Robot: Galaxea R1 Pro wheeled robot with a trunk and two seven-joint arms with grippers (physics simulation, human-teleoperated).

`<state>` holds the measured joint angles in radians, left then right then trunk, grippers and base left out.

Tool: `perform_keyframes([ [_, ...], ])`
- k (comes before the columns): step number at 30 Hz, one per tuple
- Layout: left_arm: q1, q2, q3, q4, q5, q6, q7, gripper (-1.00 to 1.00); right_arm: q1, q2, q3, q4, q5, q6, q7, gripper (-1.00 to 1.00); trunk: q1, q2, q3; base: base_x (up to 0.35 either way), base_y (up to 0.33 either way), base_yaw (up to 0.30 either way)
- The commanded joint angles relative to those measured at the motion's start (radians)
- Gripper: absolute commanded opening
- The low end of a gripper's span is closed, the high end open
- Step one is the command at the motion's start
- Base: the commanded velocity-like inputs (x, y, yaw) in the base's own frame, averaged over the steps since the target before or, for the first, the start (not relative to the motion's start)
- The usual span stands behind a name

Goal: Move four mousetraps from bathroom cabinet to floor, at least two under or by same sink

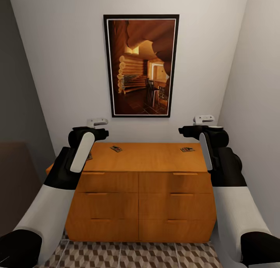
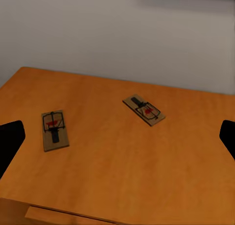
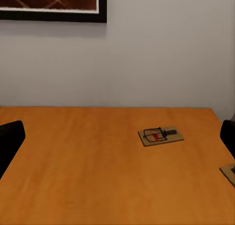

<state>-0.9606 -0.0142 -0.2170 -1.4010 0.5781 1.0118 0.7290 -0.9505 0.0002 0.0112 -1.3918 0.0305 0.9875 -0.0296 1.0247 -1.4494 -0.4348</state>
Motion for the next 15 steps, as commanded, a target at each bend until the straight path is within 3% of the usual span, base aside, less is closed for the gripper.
perform_keyframes([
  [1,0.002,0.000,-0.001,-0.001,0.010,0.002,0.010,1.00,-0.001,0.000,0.001,-0.001,0.003,0.006,-0.002,1.00,0.000,-0.001,-0.001,0.128,0.000,0.000],
  [15,0.031,-0.005,-0.001,-0.005,0.008,0.001,0.011,1.00,-0.001,-0.003,0.006,-0.002,0.003,0.016,-0.003,1.00,0.000,-0.001,-0.001,0.035,0.000,0.000],
])
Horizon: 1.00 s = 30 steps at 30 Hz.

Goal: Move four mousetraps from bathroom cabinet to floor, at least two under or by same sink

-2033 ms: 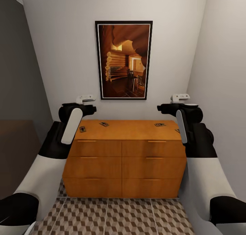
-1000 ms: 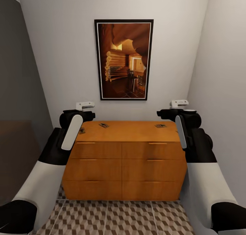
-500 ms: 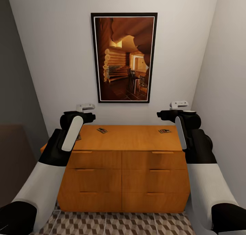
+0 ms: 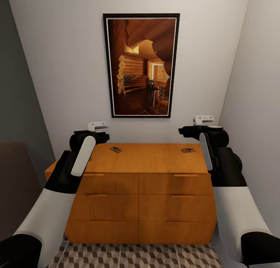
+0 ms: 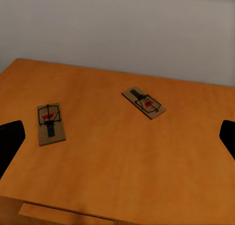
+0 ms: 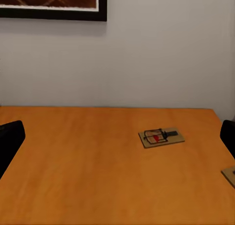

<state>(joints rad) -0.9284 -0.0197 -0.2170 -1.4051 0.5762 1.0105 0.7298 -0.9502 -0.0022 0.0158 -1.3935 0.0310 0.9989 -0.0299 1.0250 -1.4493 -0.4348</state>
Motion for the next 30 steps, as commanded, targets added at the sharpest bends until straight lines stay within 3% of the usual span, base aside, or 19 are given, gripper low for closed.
perform_keyframes([
  [1,0.000,0.000,-0.001,-0.001,0.010,0.002,0.011,1.00,-0.001,0.000,0.004,-0.001,0.002,0.005,-0.002,1.00,0.000,-0.001,-0.001,0.005,0.000,0.000],
  [12,0.008,-0.001,0.001,0.000,0.011,0.002,0.011,1.00,0.002,-0.001,0.045,0.000,0.001,0.007,-0.002,1.00,0.000,-0.001,-0.001,0.012,0.000,0.000],
  [30,0.020,0.001,0.001,0.001,0.013,0.003,0.010,1.00,0.039,-0.021,0.053,-0.004,0.006,0.007,-0.002,1.00,0.000,-0.001,-0.001,0.176,0.000,0.000],
])
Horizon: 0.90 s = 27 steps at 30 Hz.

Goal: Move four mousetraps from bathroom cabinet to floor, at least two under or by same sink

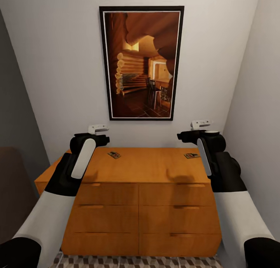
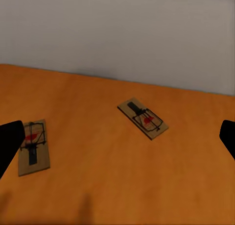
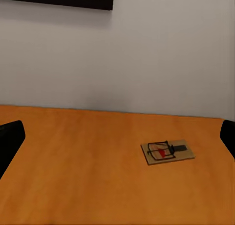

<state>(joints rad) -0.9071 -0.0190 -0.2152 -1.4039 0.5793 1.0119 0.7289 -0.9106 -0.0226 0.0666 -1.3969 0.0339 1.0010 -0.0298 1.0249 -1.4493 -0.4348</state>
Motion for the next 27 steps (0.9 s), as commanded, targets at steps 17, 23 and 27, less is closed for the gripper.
perform_keyframes([
  [17,0.005,-0.010,-0.002,0.002,0.010,0.003,0.010,1.00,0.013,-0.093,0.004,-0.005,0.003,0.005,-0.002,1.00,0.000,-0.001,-0.001,0.008,0.000,0.000],
  [23,0.007,-0.012,-0.003,0.003,0.010,0.004,0.010,1.00,0.013,-0.108,0.005,-0.005,0.003,0.005,-0.002,1.00,0.000,-0.001,-0.001,0.000,0.000,0.000],
  [27,0.016,-0.018,-0.003,0.003,0.011,0.004,0.010,1.00,0.013,-0.171,-0.002,-0.006,-0.001,0.004,0.000,1.00,0.000,-0.001,-0.001,0.000,0.000,0.000],
])
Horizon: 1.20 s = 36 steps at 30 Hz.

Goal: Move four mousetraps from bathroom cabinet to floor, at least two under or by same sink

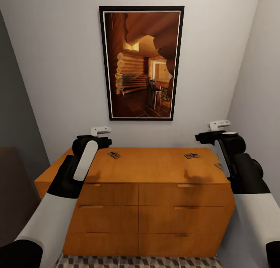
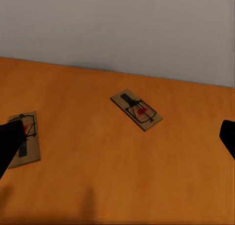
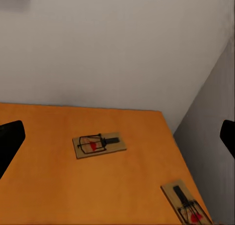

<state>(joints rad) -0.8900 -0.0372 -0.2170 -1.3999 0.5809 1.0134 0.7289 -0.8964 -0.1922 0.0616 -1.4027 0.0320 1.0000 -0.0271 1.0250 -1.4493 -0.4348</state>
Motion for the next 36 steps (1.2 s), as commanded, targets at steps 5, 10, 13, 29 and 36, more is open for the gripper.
perform_keyframes([
  [5,0.005,-0.005,-0.001,-0.001,0.009,0.002,0.010,1.00,-0.001,-0.031,0.002,-0.001,-0.003,0.005,-0.001,1.00,0.000,-0.001,-0.001,0.000,0.000,0.000],
  [10,0.006,-0.009,-0.002,-0.001,0.009,0.002,0.010,1.00,-0.001,-0.034,0.005,0.000,-0.004,0.005,0.002,1.00,0.000,-0.001,-0.001,0.000,0.000,0.000],
  [13,0.006,-0.012,-0.003,-0.001,0.008,0.002,0.010,1.00,-0.001,-0.034,0.006,0.000,-0.004,0.005,0.012,1.00,0.000,-0.001,-0.001,0.000,0.000,0.000],
  [29,0.006,-0.013,-0.007,-0.001,0.008,0.002,0.010,1.00,-0.001,-0.036,0.005,0.002,-0.003,0.005,0.064,1.00,0.000,-0.001,-0.001,0.000,0.000,0.000],
  [36,0.012,-0.013,-0.008,0.000,0.008,0.002,0.010,1.00,-0.001,-0.062,0.009,0.001,0.001,0.005,0.066,1.00,0.000,-0.001,-0.001,0.000,0.000,0.000],
])
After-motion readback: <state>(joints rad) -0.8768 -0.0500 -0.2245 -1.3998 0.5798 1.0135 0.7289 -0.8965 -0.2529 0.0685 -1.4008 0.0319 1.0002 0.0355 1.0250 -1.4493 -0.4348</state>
